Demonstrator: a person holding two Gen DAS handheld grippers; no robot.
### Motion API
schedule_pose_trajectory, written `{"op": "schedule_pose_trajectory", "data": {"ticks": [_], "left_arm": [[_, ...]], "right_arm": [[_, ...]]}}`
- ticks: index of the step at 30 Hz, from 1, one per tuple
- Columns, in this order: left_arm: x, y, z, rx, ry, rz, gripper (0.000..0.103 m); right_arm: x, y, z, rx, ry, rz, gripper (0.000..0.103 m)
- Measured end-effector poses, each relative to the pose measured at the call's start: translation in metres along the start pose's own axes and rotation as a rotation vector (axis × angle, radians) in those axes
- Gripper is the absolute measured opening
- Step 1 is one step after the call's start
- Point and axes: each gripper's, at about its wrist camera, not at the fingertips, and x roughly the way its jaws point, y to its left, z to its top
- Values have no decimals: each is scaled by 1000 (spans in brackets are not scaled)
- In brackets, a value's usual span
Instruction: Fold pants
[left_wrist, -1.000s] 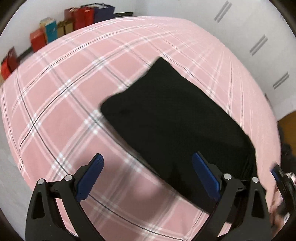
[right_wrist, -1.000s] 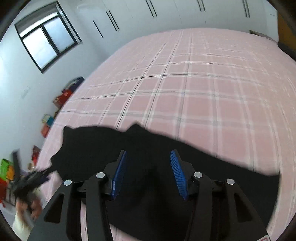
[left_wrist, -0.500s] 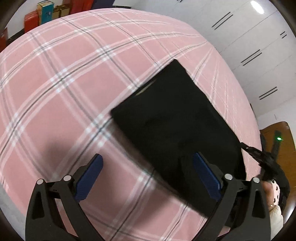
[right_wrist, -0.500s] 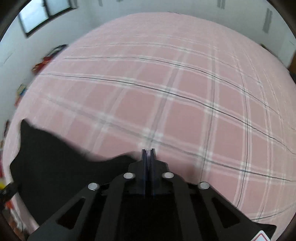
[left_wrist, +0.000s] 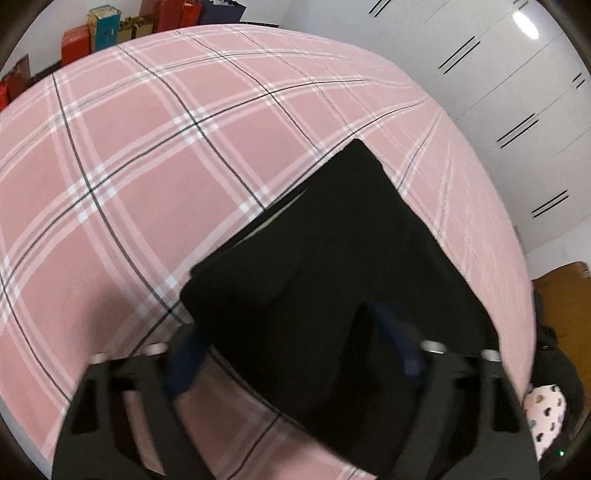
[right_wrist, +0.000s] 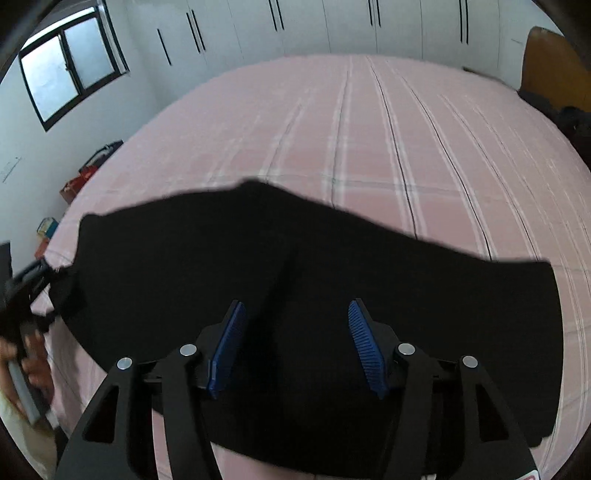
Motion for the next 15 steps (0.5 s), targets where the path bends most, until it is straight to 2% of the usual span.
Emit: {"op": "schedule_pose_trajectory", "data": {"ticks": [1, 2, 3, 5, 7, 9, 12, 15], "left_arm": [[-1, 0, 0, -3, 1, -6, 38], [0, 0, 1, -14, 17, -33, 23], [0, 2, 1, -34, 24, -59, 19], [-8, -5, 1, -31, 3, -56, 16], [-28, -23, -2, 27, -46, -45, 15], [-47, -47, -2, 90, -87, -71, 15], [-81, -92, -5, 186, -123, -159, 14], [-119, -149, -25, 328, -143, -252, 14]], "right_arm": [[4, 5, 2, -3, 4, 13, 36], [7, 9, 6, -14, 10, 23, 33], [6, 8, 9, -26, 11, 18, 33], [18, 17, 16, -51, 24, 6, 33], [30, 23, 16, -42, 54, 13, 33], [42, 21, 18, -29, 60, 16, 33], [48, 19, 17, -14, 54, 28, 33], [49, 16, 16, 16, 61, 52, 33]]}}
